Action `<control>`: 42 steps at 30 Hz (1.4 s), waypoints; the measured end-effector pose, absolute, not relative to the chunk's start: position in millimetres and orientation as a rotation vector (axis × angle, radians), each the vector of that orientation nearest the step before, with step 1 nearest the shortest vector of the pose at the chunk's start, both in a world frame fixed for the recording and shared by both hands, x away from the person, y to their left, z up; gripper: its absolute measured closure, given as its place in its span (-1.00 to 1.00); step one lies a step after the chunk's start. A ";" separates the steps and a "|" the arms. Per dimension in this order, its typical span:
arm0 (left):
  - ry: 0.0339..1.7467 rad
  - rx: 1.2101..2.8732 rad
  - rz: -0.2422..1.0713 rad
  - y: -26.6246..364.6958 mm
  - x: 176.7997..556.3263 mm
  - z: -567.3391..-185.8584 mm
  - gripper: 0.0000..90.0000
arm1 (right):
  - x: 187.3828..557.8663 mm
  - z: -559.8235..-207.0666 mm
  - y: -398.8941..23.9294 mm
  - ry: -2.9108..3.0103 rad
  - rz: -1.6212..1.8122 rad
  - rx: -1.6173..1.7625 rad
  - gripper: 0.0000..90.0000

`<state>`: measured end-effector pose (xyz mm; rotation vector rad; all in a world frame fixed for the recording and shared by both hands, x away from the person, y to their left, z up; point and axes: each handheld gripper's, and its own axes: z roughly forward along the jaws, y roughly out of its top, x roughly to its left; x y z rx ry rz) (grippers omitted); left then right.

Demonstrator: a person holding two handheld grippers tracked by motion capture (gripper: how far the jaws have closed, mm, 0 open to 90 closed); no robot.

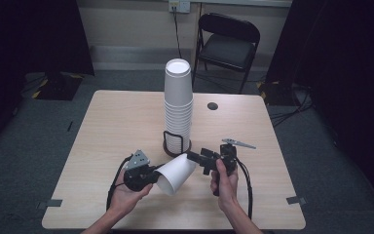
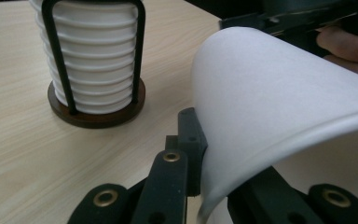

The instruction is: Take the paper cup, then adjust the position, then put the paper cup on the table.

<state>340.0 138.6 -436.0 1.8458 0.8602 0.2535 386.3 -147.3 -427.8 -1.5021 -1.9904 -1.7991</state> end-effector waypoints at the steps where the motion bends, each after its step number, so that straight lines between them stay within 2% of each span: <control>1: 0.865 1.850 0.244 139.9 341.1 -435.4 0.94 | 384.8 -427.1 -147.3 -2.040 -1.821 -1.469 -0.72; 13: 0.916 1.908 0.212 148.6 345.3 -424.8 0.95 | 366.0 -422.4 -145.1 -2.300 -1.865 -1.253 -0.71; 22: 0.954 1.967 0.169 151.2 352.1 -420.5 0.95 | 356.5 -428.6 -139.6 -2.360 -1.939 -0.971 -0.72; 24: 0.954 1.977 0.173 152.6 352.9 -419.4 0.95 | 353.2 -430.1 -138.9 -2.353 -1.953 -0.943 -0.63; 30: 0.985 1.995 0.197 153.1 355.7 -415.1 0.95 | 344.8 -435.9 -134.0 -2.494 -1.867 -0.865 -0.67; 36: 0.982 2.033 0.163 151.1 360.0 -412.2 0.95 | 339.8 -435.6 -128.5 -2.751 -1.804 -0.781 -0.69; 38: 0.988 2.046 0.158 150.5 360.8 -412.2 0.95 | 337.6 -437.4 -125.1 -2.876 -1.798 -0.742 -0.60; 42: 0.993 2.052 0.140 151.9 362.2 -409.7 0.95 | 335.5 -438.8 -121.6 -2.970 -1.763 -0.687 -0.59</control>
